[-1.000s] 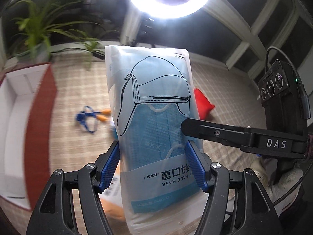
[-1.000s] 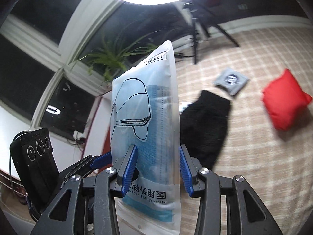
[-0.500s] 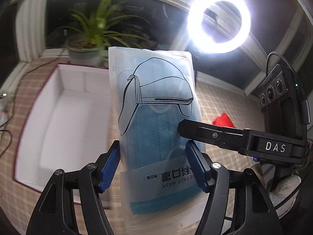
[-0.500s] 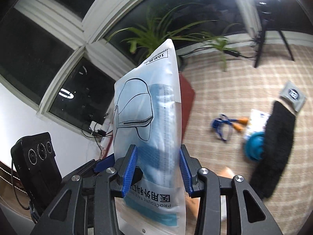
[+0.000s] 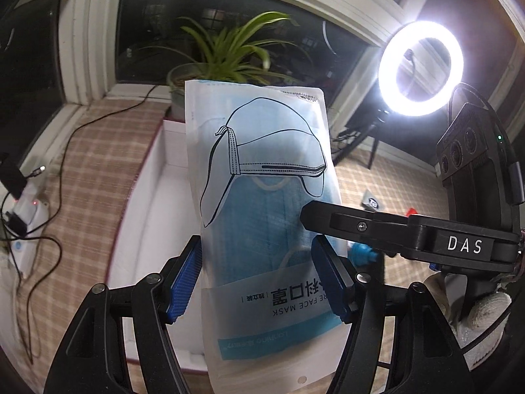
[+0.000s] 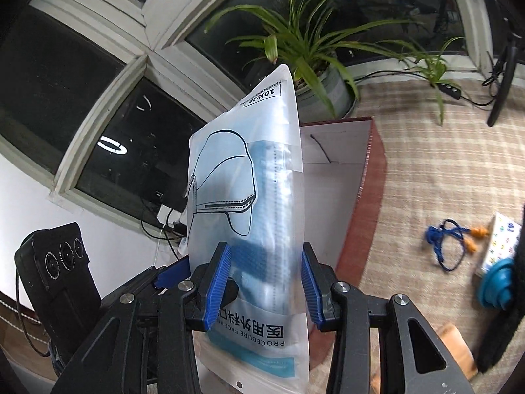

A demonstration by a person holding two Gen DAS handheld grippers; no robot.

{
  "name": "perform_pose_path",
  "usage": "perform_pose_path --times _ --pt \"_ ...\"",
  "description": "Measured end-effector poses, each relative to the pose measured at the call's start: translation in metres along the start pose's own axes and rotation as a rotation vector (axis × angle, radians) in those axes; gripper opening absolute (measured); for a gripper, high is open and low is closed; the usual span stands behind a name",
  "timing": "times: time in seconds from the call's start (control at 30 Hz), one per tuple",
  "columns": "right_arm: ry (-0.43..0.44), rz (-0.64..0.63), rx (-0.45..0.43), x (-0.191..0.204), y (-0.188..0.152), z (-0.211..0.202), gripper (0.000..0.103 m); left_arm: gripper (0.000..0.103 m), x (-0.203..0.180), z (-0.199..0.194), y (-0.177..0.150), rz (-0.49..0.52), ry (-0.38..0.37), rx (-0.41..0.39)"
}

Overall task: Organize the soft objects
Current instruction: 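Lift the mask bag with both grippers and lower it into the white box, then open both grippers and move them toward the red fabric pouch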

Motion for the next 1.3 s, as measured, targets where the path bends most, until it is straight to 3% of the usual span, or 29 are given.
perform_pose_path --times 0.37,0.7,1.07,1.3 --pt "-0.046 0.014 0.056 -0.011 0.007 0.042 0.041 0.065 0.038 0.024 0.013 -0.017 0.074 0.025" --pt "-0.080 -0.021 0.048 -0.018 0.001 0.040 0.045 0.065 0.045 0.024 0.018 -0.007 0.127 -0.002" --pt "-0.113 -0.100 -0.001 -0.034 -0.023 0.003 0.050 0.065 0.029 0.012 0.003 -0.028 0.094 -0.020" --pt "-0.178 -0.140 -0.030 -0.072 -0.046 -0.040 0.052 0.065 -0.001 0.001 -0.012 -0.022 0.067 -0.041"
Point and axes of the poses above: each gripper's, at about its wrist camera, not at the fingertips, and z roughly the way its jaws point, x to its left, y to its top, the point moved 9 cm from there along z, roughly the way its jaws point, and after that the axes turned 2 degrees about -y, right-handed, at the moved point
